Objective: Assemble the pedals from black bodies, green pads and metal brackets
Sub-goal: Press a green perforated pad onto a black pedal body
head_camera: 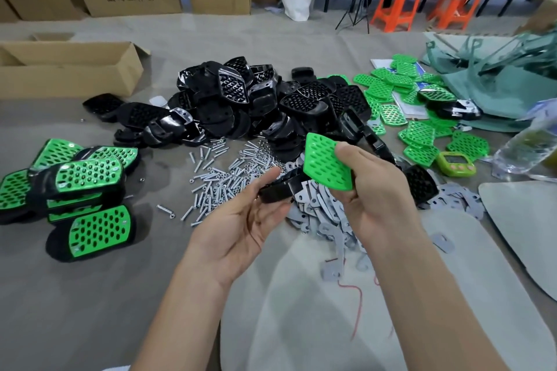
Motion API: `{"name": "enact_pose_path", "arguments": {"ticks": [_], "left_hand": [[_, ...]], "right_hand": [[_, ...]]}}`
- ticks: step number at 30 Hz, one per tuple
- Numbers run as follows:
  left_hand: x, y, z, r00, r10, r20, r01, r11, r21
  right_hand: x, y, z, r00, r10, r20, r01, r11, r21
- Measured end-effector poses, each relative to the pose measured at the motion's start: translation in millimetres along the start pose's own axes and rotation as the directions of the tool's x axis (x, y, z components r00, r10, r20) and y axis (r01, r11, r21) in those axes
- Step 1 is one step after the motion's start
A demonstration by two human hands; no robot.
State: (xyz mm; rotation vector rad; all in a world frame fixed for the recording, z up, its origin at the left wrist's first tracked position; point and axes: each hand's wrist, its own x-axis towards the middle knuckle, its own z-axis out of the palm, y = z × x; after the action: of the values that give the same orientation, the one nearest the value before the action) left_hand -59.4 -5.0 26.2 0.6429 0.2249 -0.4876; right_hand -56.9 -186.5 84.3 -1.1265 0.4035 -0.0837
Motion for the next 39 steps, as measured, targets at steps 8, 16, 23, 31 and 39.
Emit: {"name": "enact_pose_path", "arguments": {"ticks": [8, 16, 23, 31, 39], "left_hand": [[-10, -3, -2, 0.969, 0.240, 0.054, -0.242, 0.889, 0.388], [-17, -9, 11, 0.963, 0.223, 0.152, -0.267, 0.874, 0.406], [-21, -22, 17, 0.956, 0.251, 0.151, -0.290, 0.890, 0.353], [-22, -28, 21, 0.928, 0.373, -0.023, -0.340, 0.869, 0.359], [-25, -27, 21, 0.921, 0.385, 0.065, -0.382, 0.854, 0.354]], "right_hand": [[-2, 4, -10, 0.969, -0.168, 0.182, 0.194, 0.972, -0.135], [-8, 18, -11, 0.917, -0.328, 0.226, 0.397, 0.791, -0.466], [-9, 17, -19, 0.911, -0.353, 0.212, 0.408, 0.701, -0.585], [-13, 29, -19, 0.917, -0.370, 0.147, 0.349, 0.568, -0.746], [-19, 26, -20, 0.937, -0.050, 0.347, 0.130, 0.969, -0.212]]}}
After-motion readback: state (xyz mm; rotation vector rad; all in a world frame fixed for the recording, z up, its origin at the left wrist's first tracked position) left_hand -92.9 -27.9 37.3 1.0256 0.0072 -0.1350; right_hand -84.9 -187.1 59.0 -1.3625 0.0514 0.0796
